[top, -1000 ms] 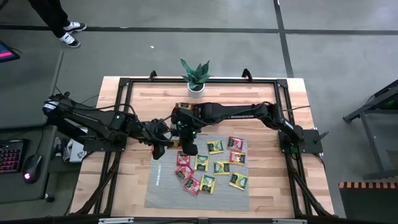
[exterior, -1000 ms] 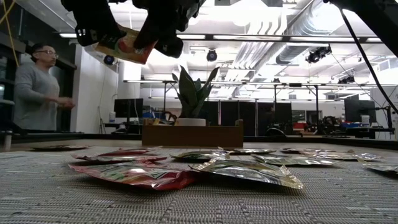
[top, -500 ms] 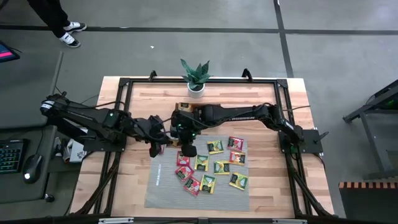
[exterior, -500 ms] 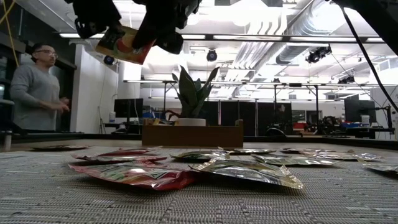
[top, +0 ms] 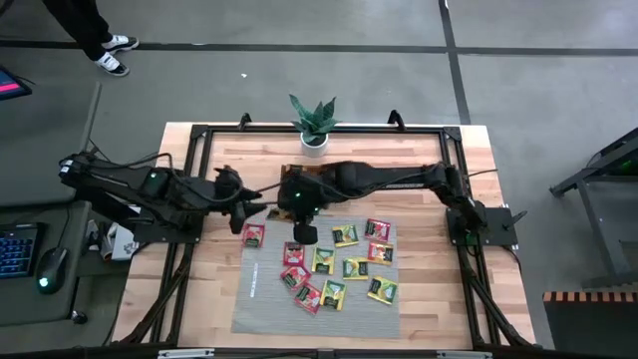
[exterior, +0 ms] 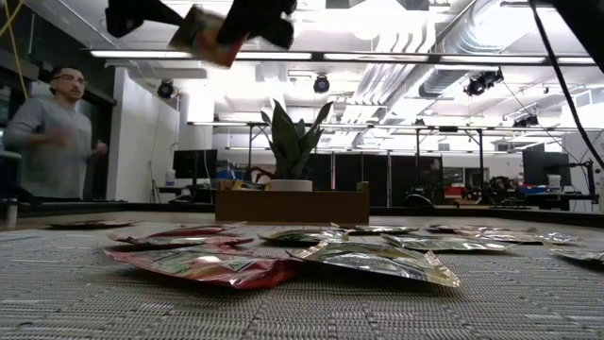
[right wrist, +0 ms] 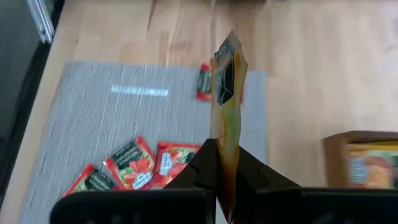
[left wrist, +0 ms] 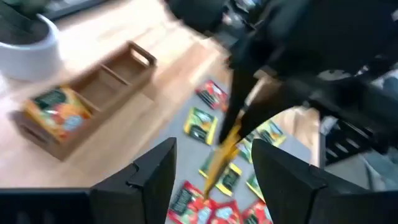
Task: Pick & Place Tea
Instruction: Put the orange tea bag into the left section of the wooden organizer
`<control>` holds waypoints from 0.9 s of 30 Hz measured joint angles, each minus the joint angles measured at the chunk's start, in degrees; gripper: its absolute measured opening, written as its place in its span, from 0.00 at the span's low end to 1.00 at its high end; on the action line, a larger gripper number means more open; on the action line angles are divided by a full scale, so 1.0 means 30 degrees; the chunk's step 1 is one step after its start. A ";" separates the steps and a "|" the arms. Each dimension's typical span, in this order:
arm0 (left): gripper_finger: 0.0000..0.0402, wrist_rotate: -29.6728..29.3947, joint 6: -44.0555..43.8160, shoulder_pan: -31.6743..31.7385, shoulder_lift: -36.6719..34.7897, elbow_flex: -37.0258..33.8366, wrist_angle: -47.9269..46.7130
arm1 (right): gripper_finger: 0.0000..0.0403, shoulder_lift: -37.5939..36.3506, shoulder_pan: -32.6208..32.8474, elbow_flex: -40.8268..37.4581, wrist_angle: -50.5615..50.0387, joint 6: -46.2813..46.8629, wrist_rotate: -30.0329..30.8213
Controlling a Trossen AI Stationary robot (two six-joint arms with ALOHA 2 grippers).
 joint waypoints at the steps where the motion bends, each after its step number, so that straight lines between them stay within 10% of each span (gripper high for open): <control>1: 0.51 -0.0492 -0.0043 -0.0134 -0.0195 -0.0006 -0.0066 | 0.02 -0.0264 0.0000 0.0014 0.0022 0.0015 0.0345; 12: 0.52 -0.3685 -0.0260 -0.1864 -0.0700 -0.0013 -0.0078 | 0.02 -0.4130 -0.0763 -0.2383 0.2500 0.0503 0.2767; 27: 0.52 -0.6203 0.2287 -0.1803 0.0004 -0.0020 0.3487 | 0.02 -1.1849 -0.0378 -2.0830 2.5956 0.3619 0.2903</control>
